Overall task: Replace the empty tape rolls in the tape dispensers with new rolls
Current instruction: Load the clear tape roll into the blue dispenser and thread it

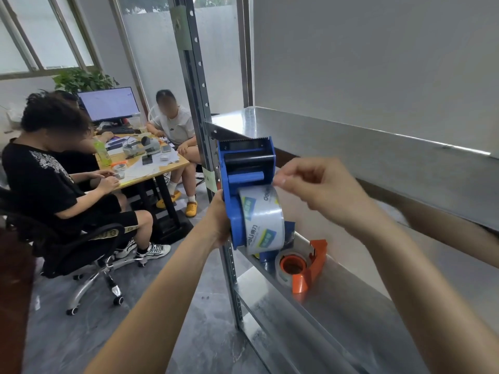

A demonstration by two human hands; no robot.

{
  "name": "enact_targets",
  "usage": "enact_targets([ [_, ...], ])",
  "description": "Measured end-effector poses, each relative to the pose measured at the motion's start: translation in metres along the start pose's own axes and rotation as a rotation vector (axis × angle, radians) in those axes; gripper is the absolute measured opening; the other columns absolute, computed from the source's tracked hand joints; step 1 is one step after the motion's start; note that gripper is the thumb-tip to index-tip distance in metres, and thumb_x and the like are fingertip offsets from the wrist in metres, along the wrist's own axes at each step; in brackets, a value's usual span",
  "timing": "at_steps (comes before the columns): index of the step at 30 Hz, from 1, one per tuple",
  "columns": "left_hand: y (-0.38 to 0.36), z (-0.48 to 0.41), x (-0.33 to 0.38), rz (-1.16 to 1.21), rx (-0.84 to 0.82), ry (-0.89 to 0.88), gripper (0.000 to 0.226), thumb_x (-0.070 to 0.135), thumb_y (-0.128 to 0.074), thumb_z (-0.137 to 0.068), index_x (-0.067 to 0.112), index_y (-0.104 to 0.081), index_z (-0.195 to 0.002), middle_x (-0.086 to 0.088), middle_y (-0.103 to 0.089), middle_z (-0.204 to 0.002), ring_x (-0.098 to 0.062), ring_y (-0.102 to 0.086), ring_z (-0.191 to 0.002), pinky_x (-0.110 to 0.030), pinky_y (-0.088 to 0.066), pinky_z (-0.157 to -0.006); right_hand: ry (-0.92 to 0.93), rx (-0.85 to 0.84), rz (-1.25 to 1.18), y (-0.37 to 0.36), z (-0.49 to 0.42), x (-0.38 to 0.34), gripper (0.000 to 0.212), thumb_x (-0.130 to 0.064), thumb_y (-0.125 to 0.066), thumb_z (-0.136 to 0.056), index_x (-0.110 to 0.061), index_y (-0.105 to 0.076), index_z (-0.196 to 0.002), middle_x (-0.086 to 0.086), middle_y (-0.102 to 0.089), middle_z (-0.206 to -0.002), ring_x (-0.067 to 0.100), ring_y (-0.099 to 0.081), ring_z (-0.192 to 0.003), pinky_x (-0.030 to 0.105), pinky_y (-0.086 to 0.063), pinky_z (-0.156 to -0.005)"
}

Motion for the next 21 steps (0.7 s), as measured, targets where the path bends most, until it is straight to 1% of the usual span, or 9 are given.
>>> enact_targets([
  [1, 0.001, -0.001, 0.002, 0.012, 0.01, -0.01, 0.052, 0.024, -0.037, -0.098, 0.022, -0.061, -0.053, 0.006, -0.061, -0.047, -0.014, -0.055, -0.055, -0.023, -0.044, -0.051, 0.007, -0.02, 0.02, -0.004, 0.002, 0.003, 0.008, -0.028, -0.069, -0.085, -0.023, -0.073, -0.088, -0.002, -0.042, -0.054, 0.007, -0.037, -0.051, 0.014, -0.035, -0.05],
  [3, 0.0, -0.001, 0.008, 0.03, 0.033, -0.035, 0.047, 0.026, -0.037, -0.097, 0.021, -0.061, -0.058, 0.004, -0.063, -0.05, -0.018, -0.053, -0.061, -0.027, -0.042, -0.055, 0.02, -0.076, 0.089, -0.011, 0.004, 0.008, 0.022, -0.034, -0.07, -0.082, -0.033, -0.07, -0.104, -0.007, -0.052, -0.055, 0.005, -0.046, -0.051, 0.018, -0.045, -0.056],
  [5, 0.002, -0.002, 0.01, 0.01, 0.029, -0.042, 0.044, 0.028, -0.04, -0.094, 0.02, -0.063, -0.059, -0.001, -0.064, -0.058, -0.021, -0.055, -0.061, -0.029, -0.042, -0.057, 0.023, -0.182, 0.13, -0.017, 0.004, 0.009, 0.038, -0.041, -0.069, -0.079, -0.042, -0.064, -0.116, -0.003, -0.07, -0.08, 0.011, -0.066, -0.069, 0.026, -0.057, -0.069],
  [8, 0.005, -0.004, 0.008, -0.034, 0.025, -0.026, 0.05, 0.03, -0.038, -0.094, 0.019, -0.065, -0.053, -0.002, -0.065, -0.058, -0.018, -0.059, -0.055, -0.026, -0.043, -0.055, 0.026, -0.308, 0.074, -0.023, 0.003, 0.009, 0.044, -0.031, -0.067, -0.086, -0.04, -0.057, -0.127, -0.008, -0.07, -0.11, 0.006, -0.069, -0.095, 0.023, -0.058, -0.077],
  [11, 0.008, -0.005, 0.007, -0.016, -0.026, -0.025, 0.059, 0.027, -0.034, -0.095, 0.018, -0.067, -0.046, -0.001, -0.065, -0.055, -0.014, -0.061, -0.049, -0.027, -0.043, -0.056, 0.043, -0.293, 0.051, -0.028, 0.004, 0.013, 0.045, -0.028, -0.069, -0.086, -0.038, -0.058, -0.128, -0.01, -0.07, -0.112, 0.007, -0.068, -0.098, 0.031, -0.058, -0.081],
  [15, 0.011, -0.005, 0.008, -0.017, -0.022, -0.041, 0.043, 0.031, -0.046, -0.088, 0.019, -0.067, -0.053, -0.001, -0.064, -0.059, -0.016, -0.059, -0.056, -0.029, -0.044, -0.056, 0.103, -0.234, 0.033, -0.04, 0.012, 0.025, 0.048, -0.044, -0.069, -0.08, -0.044, -0.056, -0.127, 0.0, -0.068, -0.111, 0.028, -0.066, -0.096, 0.05, -0.055, -0.081],
  [18, 0.01, 0.001, 0.006, -0.058, -0.054, -0.016, 0.058, 0.02, -0.034, -0.097, 0.013, -0.063, -0.048, -0.001, -0.062, -0.046, -0.013, -0.061, -0.048, -0.022, -0.047, -0.05, 0.153, -0.206, 0.051, -0.047, 0.019, 0.033, 0.049, -0.054, -0.064, -0.079, -0.053, -0.052, -0.127, 0.017, -0.064, -0.112, 0.04, -0.06, -0.1, 0.057, -0.051, -0.082],
  [19, 0.008, 0.004, 0.006, -0.054, -0.055, -0.003, 0.057, 0.016, -0.032, -0.098, 0.009, -0.06, -0.049, -0.001, -0.06, -0.042, -0.01, -0.06, -0.043, -0.019, -0.047, -0.046, 0.158, -0.2, 0.044, -0.048, 0.021, 0.033, 0.048, -0.051, -0.064, -0.081, -0.052, -0.052, -0.127, 0.017, -0.064, -0.111, 0.038, -0.061, -0.099, 0.056, -0.051, -0.082],
  [21, 0.006, 0.004, 0.003, -0.063, -0.023, 0.021, 0.045, 0.016, -0.034, -0.098, 0.009, -0.058, -0.06, 0.001, -0.061, -0.044, -0.009, -0.06, -0.041, -0.018, -0.047, -0.045, 0.135, -0.175, -0.027, -0.048, 0.026, 0.032, 0.048, -0.038, -0.066, -0.083, -0.043, -0.05, -0.128, 0.002, -0.068, -0.109, 0.025, -0.066, -0.095, 0.049, -0.054, -0.08],
])
Point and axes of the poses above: each hand's wrist, its own z-axis away from the middle knuckle, its own y-axis out of the back of the hand, x = y × z, the point moved 1 cm from there along -z, towards the middle knuckle
